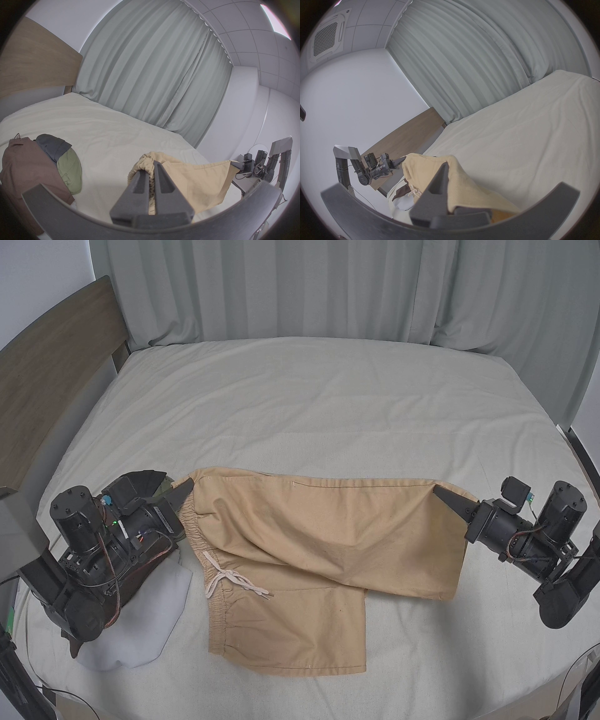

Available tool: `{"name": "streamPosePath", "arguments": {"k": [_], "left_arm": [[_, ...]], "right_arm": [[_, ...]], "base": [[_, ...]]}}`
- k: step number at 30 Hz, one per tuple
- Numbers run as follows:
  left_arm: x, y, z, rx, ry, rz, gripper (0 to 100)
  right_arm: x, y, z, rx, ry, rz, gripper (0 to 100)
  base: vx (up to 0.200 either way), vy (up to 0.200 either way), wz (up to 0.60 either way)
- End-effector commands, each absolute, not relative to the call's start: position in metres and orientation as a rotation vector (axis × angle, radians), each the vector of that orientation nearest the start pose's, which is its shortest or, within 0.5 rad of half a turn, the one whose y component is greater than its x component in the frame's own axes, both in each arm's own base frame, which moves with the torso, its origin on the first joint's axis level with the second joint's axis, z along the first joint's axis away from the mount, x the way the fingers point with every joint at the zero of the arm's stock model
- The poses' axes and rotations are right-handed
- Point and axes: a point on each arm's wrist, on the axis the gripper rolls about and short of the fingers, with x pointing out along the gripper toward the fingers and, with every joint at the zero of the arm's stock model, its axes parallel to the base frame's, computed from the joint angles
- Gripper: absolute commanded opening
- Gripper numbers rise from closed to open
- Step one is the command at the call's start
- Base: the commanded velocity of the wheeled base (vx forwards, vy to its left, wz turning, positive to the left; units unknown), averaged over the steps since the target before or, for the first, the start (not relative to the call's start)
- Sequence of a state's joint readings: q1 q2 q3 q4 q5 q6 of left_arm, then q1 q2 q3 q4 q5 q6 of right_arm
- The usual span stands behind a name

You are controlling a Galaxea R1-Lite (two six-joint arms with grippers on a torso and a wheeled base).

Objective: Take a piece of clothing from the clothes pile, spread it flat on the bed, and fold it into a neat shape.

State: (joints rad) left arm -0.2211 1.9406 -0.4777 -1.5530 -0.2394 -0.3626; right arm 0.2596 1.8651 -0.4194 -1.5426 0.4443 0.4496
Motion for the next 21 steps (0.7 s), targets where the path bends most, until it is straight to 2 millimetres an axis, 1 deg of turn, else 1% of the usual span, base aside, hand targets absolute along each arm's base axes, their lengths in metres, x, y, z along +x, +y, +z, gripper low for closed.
{"name": "streamPosePath", "arguments": {"k": [1, 12, 21], "left_arm": [[0.296, -0.07, 0.123, -0.357, -0.009, -0.464, 0], [0.297, -0.069, 0.123, -0.359, -0.008, -0.462, 0], [0.3, -0.064, 0.124, -0.358, -0.019, -0.444, 0]], "right_arm": [[0.274, 0.078, 0.133, 0.421, 0.053, 0.698, 0], [0.276, 0.076, 0.135, 0.42, 0.043, 0.694, 0], [0.282, 0.068, 0.135, 0.419, 0.033, 0.662, 0]], "base": [[0.0, 0.0, 0.0], [0.0, 0.0, 0.0], [0.0, 0.0, 0.0]]}}
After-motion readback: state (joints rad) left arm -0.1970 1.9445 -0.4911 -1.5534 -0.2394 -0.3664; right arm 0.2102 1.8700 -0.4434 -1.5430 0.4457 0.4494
